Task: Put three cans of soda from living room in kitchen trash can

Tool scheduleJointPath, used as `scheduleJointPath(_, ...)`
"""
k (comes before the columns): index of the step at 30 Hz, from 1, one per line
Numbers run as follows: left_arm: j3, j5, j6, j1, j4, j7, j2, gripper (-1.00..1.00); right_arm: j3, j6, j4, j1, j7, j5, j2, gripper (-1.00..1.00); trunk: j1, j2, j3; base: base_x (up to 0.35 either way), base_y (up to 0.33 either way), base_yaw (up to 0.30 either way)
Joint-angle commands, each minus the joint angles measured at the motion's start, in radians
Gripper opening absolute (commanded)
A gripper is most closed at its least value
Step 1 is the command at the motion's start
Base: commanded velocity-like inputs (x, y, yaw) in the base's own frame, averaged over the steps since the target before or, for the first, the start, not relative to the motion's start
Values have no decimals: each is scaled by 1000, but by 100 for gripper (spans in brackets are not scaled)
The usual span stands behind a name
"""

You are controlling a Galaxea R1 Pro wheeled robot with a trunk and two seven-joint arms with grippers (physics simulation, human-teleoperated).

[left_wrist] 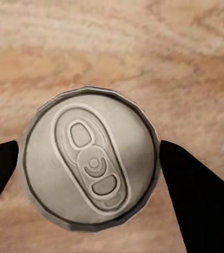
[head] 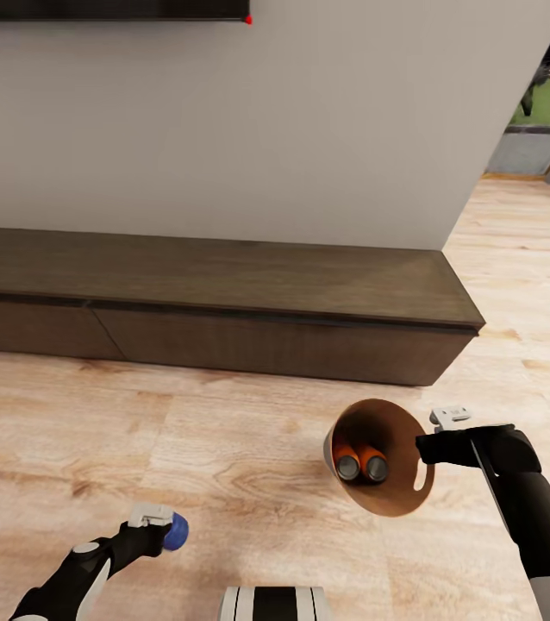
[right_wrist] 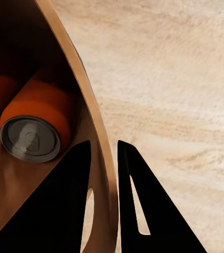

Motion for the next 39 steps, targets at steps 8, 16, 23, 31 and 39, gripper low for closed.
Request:
scheduleJointPath(8, 0, -5, -1, 0, 0, 2, -1, -100, 0, 5, 0, 0, 2, -17, 12, -100, -4, 2, 31, 0, 0, 0)
scheduleJointPath(16, -1, -5, -1, 0, 0, 2, -1, -100, 1, 5, 0, 0, -2, -17, 15, -100, -7, 4, 62, 0, 0, 0)
scheduleJointPath(23, -2, -5, 0, 0, 0, -1, -1, -100, 2, 5, 0, 0, -2, -18, 15, -100, -10, 5, 89, 0, 0, 0)
scheduleJointPath(31, -2, 4, 40, 0, -2, -6, 1, -100, 3, 5, 8, 0, -2, -18, 30, -100, -14, 7, 120, 0, 0, 0)
scheduleJointPath(39, -2, 4, 47, 0, -8, -7, 2, -100, 5, 5, 11, 0, -2, -18, 36, -100, -18, 9, 151, 0, 0, 0)
